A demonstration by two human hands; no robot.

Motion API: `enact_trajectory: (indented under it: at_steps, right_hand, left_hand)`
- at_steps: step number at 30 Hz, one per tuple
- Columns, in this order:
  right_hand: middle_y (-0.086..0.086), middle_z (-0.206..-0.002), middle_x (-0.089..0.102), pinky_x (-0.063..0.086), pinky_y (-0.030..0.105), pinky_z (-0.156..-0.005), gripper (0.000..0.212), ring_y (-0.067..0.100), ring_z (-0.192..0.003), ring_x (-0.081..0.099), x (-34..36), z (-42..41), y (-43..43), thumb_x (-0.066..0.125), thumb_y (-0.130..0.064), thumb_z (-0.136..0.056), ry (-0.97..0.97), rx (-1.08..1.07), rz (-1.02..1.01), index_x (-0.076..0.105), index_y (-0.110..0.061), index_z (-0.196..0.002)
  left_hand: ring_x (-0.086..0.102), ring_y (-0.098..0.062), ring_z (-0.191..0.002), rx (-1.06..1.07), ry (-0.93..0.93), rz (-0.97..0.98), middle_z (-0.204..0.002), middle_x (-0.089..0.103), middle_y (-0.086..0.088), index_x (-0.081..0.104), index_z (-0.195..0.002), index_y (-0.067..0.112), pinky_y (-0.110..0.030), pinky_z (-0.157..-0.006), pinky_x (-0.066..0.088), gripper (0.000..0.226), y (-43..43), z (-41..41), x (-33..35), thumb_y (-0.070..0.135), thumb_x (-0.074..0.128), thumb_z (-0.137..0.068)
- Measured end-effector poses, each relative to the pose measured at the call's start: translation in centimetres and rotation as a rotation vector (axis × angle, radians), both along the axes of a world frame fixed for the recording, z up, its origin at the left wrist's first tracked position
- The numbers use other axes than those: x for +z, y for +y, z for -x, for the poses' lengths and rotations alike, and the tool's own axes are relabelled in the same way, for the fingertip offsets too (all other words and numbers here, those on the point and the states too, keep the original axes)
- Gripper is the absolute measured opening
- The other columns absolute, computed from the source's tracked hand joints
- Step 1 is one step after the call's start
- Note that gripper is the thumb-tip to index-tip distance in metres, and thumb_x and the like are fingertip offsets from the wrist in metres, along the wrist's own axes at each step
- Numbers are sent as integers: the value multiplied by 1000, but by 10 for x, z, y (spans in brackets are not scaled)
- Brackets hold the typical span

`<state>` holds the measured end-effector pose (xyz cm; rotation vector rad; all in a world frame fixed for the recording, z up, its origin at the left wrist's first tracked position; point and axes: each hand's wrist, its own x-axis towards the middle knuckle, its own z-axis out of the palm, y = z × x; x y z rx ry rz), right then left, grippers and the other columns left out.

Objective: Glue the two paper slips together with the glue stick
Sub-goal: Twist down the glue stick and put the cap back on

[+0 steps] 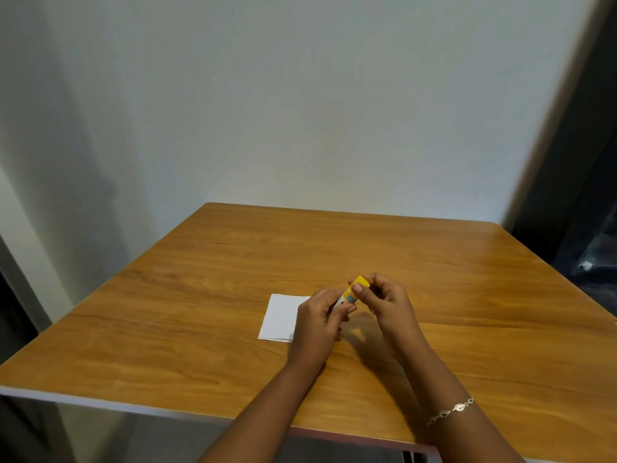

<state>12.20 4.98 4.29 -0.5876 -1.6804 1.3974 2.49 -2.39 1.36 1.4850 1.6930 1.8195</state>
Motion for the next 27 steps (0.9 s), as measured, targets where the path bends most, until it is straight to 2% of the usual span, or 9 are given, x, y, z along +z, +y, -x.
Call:
enact_trajectory:
  at_steps: [2, 7, 10, 13, 15, 17, 20, 22, 27]
  right_hand:
    - [8, -68, 56, 41, 30, -64, 14, 16, -67, 50, -3, 3, 0, 61, -8, -82, 19, -38, 23, 57, -12, -69]
    - [-11, -42, 50, 39, 16, -49, 30, 0, -43, 45, -4, 10, -9, 68, -12, -78, 86, -162, 70, 46, -12, -58]
    - [-1, -54, 47, 39, 24, -52, 27, 7, -49, 43, -6, 11, -12, 70, -18, -76, 111, -219, 62, 48, -13, -61]
    - [3, -71, 57, 46, 21, -53, 10, 6, -55, 52, -11, 11, -15, 61, -23, -81, 212, -46, 138, 61, -13, -85]
    - [-4, -77, 63, 48, 25, -55, 32, 7, -62, 56, -15, 10, -14, 67, -42, -73, 261, 48, 206, 66, -17, -93]
    - [-4, -76, 67, 50, 26, -56, 41, 11, -68, 59, -15, 9, -14, 75, -50, -61, 282, 40, 233, 70, -18, -86]
    - [-2, -68, 65, 47, 28, -56, 7, 17, -67, 55, -12, 11, -15, 64, -18, -76, 302, -29, 275, 68, -13, -80]
    - [-2, -63, 62, 46, 30, -58, 10, 18, -66, 53, -10, 14, -18, 60, -5, -80, 298, -76, 257, 66, -12, -76]
    - [5, -63, 50, 43, 21, -52, 15, 14, -60, 46, -7, 21, -25, 61, -4, -81, 303, -194, 165, 59, -12, -69]
  left_hand:
    - [60, -10, -67, 21, 22, -16, -83, 65, -3, 68, -92, 19, -28, -50, 51, 17, 1, 1, -1, 22, 56, -80]
    - [62, -7, -74, 55, 76, -32, -89, 68, 1, 68, -98, 19, -28, -61, 54, 19, 1, 1, -2, 20, 58, -82]
    - [63, -7, -72, 31, 20, -36, -87, 67, 2, 69, -98, 18, -20, -57, 52, 17, 0, -1, -1, 18, 59, -83]
    - [65, -12, -72, -22, -84, -40, -87, 68, -1, 69, -94, 18, -29, -57, 55, 18, -1, 0, 1, 23, 56, -82]
    - [66, -14, -73, -47, -109, -35, -88, 69, -3, 70, -92, 18, -33, -57, 55, 19, -2, -1, 2, 28, 58, -80]
    - [65, -17, -74, -48, -116, -45, -87, 69, -5, 71, -89, 22, -39, -58, 56, 22, -2, -2, 2, 35, 60, -75]
    - [64, -20, -71, -5, -80, -61, -82, 68, -4, 70, -83, 25, -44, -62, 55, 21, -1, -3, 1, 39, 58, -73]
    - [63, -18, -71, 25, -34, -67, -80, 69, -4, 68, -84, 24, -44, -63, 55, 20, -1, -2, -1, 38, 57, -74]
    - [64, -10, -78, 49, -4, -83, -83, 70, 0, 69, -90, 19, -41, -68, 56, 25, 0, -2, -2, 37, 55, -78]
